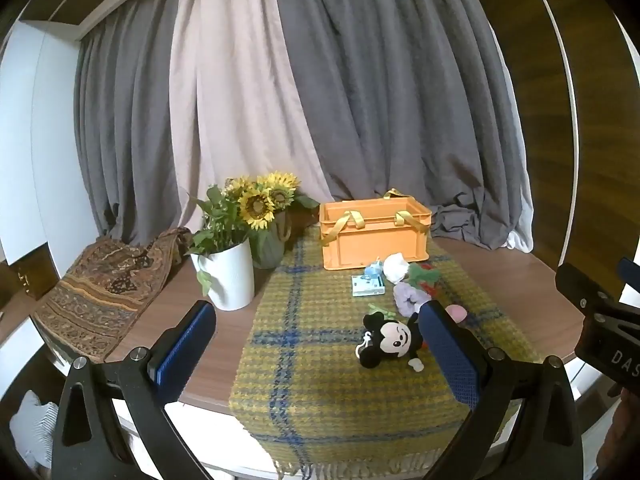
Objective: Organize soft objects
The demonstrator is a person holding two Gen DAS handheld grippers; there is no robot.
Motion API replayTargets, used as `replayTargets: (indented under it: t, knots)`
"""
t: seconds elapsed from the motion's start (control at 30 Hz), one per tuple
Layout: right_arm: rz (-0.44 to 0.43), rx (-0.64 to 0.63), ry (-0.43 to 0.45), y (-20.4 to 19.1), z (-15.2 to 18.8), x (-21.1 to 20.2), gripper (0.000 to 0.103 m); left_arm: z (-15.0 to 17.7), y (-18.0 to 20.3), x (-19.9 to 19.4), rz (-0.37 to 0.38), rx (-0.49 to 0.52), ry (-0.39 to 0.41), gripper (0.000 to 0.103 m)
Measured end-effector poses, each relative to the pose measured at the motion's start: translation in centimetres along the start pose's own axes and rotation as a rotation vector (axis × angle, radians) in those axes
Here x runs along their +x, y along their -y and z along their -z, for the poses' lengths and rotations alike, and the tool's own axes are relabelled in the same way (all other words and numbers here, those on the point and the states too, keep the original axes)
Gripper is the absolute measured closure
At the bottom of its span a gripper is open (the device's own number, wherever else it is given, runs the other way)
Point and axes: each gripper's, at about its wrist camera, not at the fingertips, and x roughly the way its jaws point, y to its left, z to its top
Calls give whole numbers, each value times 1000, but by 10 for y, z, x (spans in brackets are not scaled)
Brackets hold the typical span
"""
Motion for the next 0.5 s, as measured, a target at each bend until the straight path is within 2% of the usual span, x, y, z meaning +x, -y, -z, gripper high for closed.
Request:
replayTargets:
  t: [0.5]
  knots:
    - [2,8,-5,1,2,4,0,6,3,1,1,2,4,0]
